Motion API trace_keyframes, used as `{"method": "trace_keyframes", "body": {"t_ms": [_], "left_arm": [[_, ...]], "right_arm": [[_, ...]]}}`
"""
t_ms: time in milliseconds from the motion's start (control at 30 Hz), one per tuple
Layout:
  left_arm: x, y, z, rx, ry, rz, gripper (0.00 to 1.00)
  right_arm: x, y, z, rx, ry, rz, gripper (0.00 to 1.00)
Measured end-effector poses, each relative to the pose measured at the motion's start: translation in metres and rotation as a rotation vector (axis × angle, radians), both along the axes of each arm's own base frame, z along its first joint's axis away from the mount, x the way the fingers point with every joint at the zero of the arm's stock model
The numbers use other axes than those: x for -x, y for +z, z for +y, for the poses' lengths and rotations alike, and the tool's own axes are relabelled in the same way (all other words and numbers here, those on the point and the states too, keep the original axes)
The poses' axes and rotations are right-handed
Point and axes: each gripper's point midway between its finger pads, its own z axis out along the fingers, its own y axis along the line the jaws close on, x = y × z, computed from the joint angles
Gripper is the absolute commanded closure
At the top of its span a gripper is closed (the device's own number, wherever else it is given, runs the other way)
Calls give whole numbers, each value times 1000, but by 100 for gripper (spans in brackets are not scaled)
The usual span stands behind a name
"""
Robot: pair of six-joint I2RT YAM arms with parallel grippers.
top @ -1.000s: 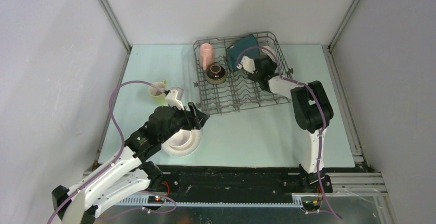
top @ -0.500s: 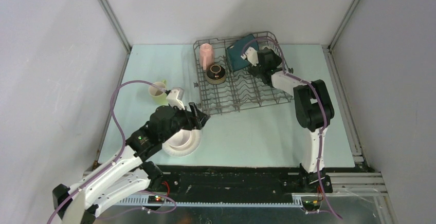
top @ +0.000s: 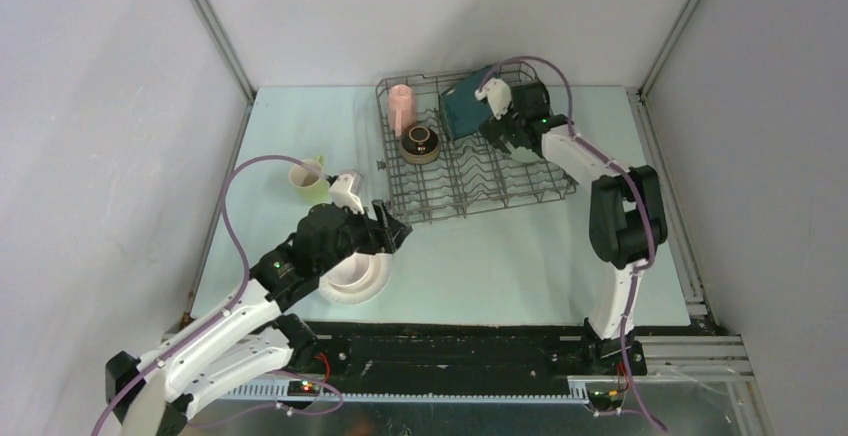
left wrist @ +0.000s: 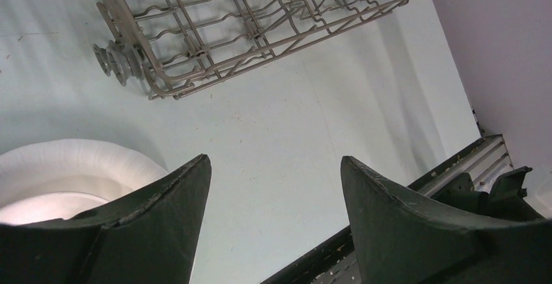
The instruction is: Load the mixed dishes into the dish rack
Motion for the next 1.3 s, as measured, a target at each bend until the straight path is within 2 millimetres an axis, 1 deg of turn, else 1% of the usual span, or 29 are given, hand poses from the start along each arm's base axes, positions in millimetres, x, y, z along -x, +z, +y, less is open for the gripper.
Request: {"method": "trace_keyframes", "body": {"t_ms": [33, 133, 200, 267, 367, 500, 600, 733, 800, 833, 967, 1033, 1133, 1233, 1300], "left_arm": [[0, -1, 0, -2, -1, 3, 20], [0, -2, 2, -15, 4, 8, 19], [0, -2, 4, -23, 11, 5, 19], [0, -3, 7, -32, 22, 4, 20], [-1, -4, 13, -44, 49, 4, 20], [-3, -9, 28, -76, 119, 13, 19], [-6, -8, 40, -79, 184, 12, 17], [-10, -7, 59, -52, 290, -2, 12], [-10, -10, 70, -41, 347, -3, 7], [-11, -12, 75, -40, 370, -1, 4], [-12, -19, 100, -33, 508, 27, 3], [-12, -22, 116, -33, 587, 43, 4], [-14, -26, 137, -20, 694, 56, 7], [-13, -35, 151, -29, 755, 82, 11], [-9, -46, 155, -58, 768, 117, 14]], "right_arm": [[2, 8, 0, -25, -6, -4, 0], [9, 46, 1, -116, -23, -51, 0], [18, 71, 1, -162, -33, -85, 0], [31, 95, 6, -208, -35, -121, 0], [55, 130, 22, -290, -20, -173, 0], [81, 164, 43, -359, -1, -223, 0], [90, 176, 45, -371, -34, -248, 1], [97, 178, 35, -388, -135, -247, 0], [105, 177, 26, -410, -207, -234, 0], [109, 178, 22, -420, -238, -229, 0], [129, 183, 2, -463, -344, -242, 0], [137, 180, -5, -478, -383, -241, 0], [149, 164, -9, -508, -421, -209, 0], [162, 134, -7, -532, -433, -138, 0], [173, 114, -2, -553, -428, -83, 0]]}}
